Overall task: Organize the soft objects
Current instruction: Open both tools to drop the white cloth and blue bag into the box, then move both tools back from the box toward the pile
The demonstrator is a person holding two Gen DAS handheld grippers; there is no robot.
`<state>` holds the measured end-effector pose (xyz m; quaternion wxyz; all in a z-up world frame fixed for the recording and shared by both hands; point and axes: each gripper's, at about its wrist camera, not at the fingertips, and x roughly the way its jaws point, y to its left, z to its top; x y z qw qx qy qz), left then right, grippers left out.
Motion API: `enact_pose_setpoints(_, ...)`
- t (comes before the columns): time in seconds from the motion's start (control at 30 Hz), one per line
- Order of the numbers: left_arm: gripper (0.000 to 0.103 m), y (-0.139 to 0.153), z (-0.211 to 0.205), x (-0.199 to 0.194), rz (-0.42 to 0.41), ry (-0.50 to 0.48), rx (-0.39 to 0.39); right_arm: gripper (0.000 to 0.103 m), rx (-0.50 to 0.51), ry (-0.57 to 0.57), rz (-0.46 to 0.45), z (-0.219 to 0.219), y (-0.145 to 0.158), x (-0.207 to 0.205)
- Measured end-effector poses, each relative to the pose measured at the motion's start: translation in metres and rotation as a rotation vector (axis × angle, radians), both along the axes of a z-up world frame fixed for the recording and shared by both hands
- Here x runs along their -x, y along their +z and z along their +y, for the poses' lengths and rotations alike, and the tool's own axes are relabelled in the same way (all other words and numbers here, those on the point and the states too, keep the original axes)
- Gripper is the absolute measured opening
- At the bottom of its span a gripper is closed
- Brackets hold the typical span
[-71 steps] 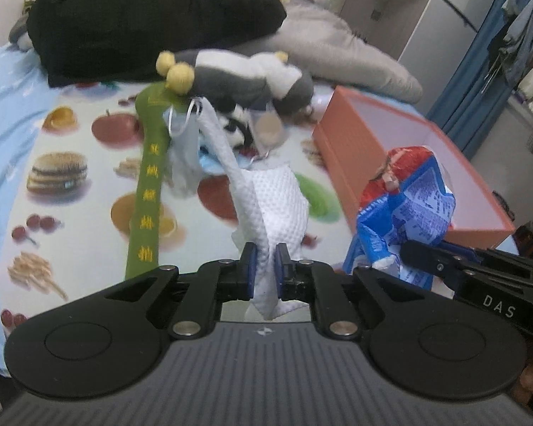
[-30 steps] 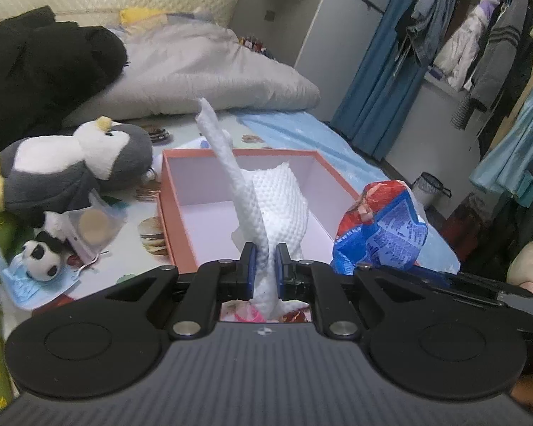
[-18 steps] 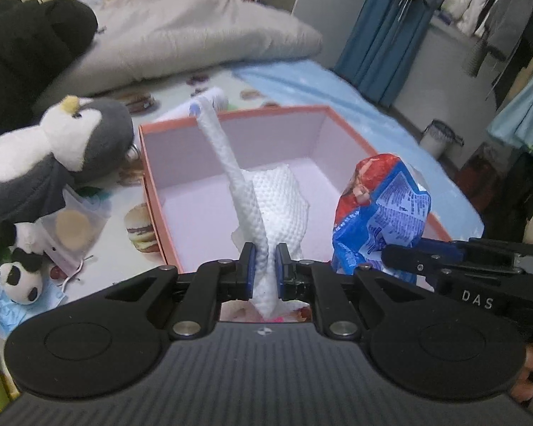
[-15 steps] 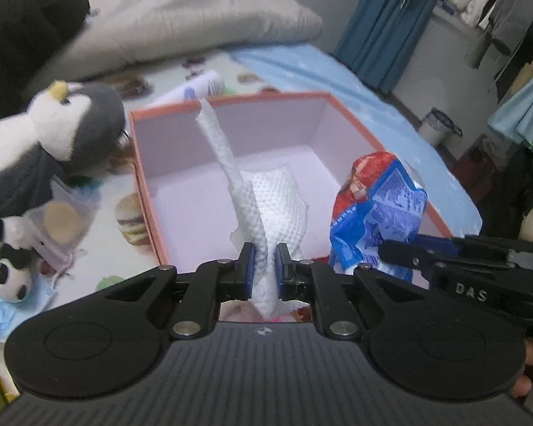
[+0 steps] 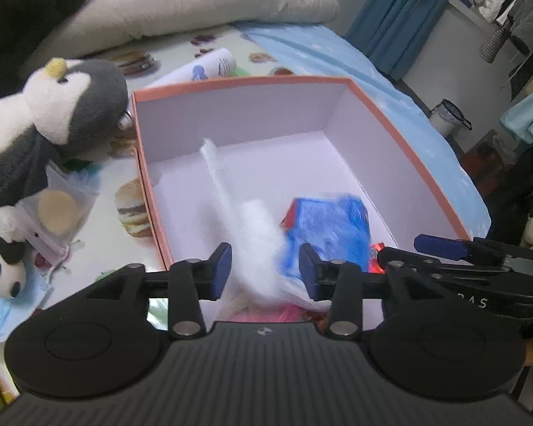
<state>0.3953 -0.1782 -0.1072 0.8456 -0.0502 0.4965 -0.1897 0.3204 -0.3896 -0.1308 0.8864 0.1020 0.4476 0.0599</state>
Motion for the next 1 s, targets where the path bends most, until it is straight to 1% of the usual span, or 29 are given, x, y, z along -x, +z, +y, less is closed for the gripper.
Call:
enact_pose_setpoints(0.07, 0.048, 0.005, 0.002, 0.004, -0.018, -0.009, 0.012, 0.067, 0.007, 0.001, -0.019, 0.000, 0.003, 0.004)
enact_pose_setpoints(0.2, 0.048, 0.017, 0.008, 0.015, -0.067, 0.003, 0.011, 0.067, 0.005, 0.000, -0.065, 0.002, 0.012, 0.014)
enact_pose_setpoints(0.37, 0.048, 0.031, 0.021, 0.033, -0.130, 0.024, 0.022, 0.067, 0.017, 0.003, -0.146, 0.007, 0.027, 0.032)
enact_pose_setpoints(0.47, 0.048, 0.036, 0.031, 0.045, -0.160, 0.043, 0.040, 0.067, 0.038, 0.022, -0.185, 0.016, 0.030, 0.043)
enact_pose_setpoints(0.57, 0.048, 0.040, 0.038, 0.059, -0.195, 0.061, 0.043, 0.067, 0.036, 0.043, -0.213, 0.026, 0.033, 0.054)
enact_pose_setpoints(0.67, 0.049, 0.044, 0.043, 0.073, -0.225, 0.054, 0.050, 0.067, 0.037, 0.059, -0.243, 0.036, 0.035, 0.065)
enact_pose_setpoints(0.77, 0.052, 0.047, 0.048, 0.087, -0.261, 0.052, 0.031, 0.067, 0.029, 0.066, -0.273, 0.045, 0.038, 0.075)
enact_pose_setpoints(0.87, 0.052, 0.047, 0.054, 0.102, -0.288, 0.052, 0.012, 0.067, 0.013, 0.068, -0.298, 0.055, 0.041, 0.084)
enact_pose_setpoints(1.0, 0.052, 0.044, 0.063, 0.123, -0.303, 0.062, 0.005, 0.067, 0.002, 0.091, -0.325, 0.068, 0.043, 0.096)
